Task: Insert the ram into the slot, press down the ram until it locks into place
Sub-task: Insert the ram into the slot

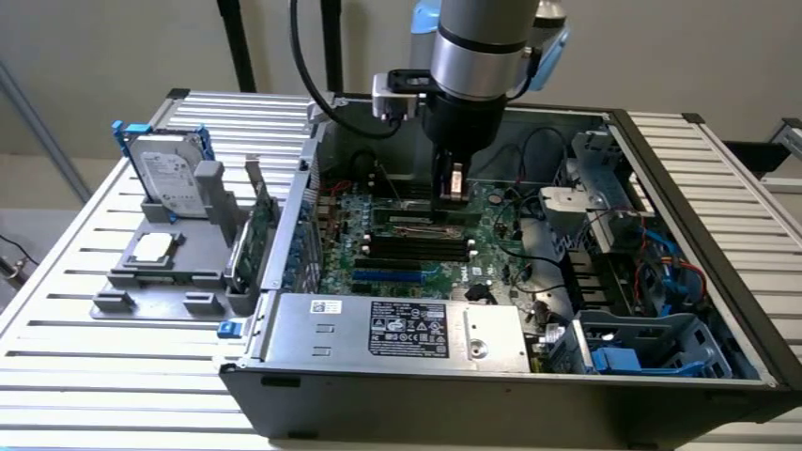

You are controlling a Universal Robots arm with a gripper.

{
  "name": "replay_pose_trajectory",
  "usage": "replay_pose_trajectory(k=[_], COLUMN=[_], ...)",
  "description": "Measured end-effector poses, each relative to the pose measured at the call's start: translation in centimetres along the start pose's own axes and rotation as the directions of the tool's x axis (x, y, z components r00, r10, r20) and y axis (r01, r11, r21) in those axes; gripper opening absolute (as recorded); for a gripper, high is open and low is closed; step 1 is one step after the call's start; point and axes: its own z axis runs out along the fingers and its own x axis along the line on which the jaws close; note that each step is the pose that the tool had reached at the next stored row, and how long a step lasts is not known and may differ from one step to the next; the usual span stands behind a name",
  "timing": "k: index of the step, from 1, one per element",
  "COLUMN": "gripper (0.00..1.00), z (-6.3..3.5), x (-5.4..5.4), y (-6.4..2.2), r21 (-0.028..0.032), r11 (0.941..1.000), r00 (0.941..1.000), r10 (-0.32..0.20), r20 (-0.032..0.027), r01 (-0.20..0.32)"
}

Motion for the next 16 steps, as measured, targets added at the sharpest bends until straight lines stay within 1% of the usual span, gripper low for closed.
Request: replay_pose_trajectory(k=[16], gripper=[0.13], z=[2.90], x=[0.0], y=[-0.12], r21=[0.0000], r11=[1.0000], r00=[1.0000], r10=[0.001], r20=[0.0000], r01=[-0.001])
